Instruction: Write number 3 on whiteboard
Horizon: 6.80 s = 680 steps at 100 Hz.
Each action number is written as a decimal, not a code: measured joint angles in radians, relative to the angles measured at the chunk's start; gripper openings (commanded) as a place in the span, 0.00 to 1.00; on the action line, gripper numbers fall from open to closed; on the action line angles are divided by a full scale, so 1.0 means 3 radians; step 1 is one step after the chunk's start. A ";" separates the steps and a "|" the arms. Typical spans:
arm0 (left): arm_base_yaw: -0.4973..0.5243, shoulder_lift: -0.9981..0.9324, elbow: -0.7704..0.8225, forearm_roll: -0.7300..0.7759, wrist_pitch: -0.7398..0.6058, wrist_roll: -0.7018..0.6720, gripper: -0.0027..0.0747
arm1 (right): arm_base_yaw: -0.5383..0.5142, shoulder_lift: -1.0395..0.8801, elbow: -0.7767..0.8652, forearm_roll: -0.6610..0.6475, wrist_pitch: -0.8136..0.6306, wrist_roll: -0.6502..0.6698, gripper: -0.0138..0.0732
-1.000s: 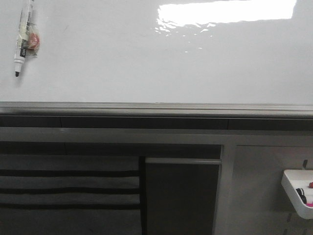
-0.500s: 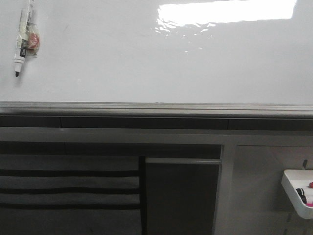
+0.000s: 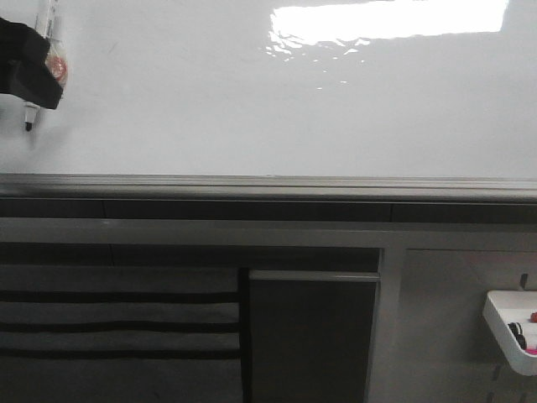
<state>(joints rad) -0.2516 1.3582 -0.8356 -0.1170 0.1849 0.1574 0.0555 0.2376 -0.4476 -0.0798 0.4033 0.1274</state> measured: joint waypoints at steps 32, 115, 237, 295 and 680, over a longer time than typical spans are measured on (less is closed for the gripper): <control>0.0000 0.0283 -0.0203 0.0052 -0.0007 0.0000 0.35 | 0.0000 0.0000 0.0000 0.0006 0.0000 0.0000 0.74; -0.0051 0.0133 -0.0438 0.0135 0.1234 0.0502 0.01 | 0.0000 0.0398 -0.0630 0.0646 0.0991 -0.0425 0.74; -0.2018 -0.0580 -0.0604 -0.0203 0.2444 0.1876 0.01 | 0.2237 0.3310 -0.1880 0.2612 0.1145 -0.4375 0.67; -0.2018 -0.0580 -0.0604 -0.0203 0.2444 0.1876 0.01 | 0.2248 0.3320 -0.1880 0.2640 0.1070 -0.4375 0.27; -0.0324 -0.2447 0.0446 -0.0299 0.1543 0.0615 0.57 | 0.1315 0.4218 -0.2342 0.1430 0.0816 -0.1567 0.15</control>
<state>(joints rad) -0.3487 0.6240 -0.7017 -0.2066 0.6478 0.3418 0.4500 1.5030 -1.1502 0.3492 0.6480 -0.3427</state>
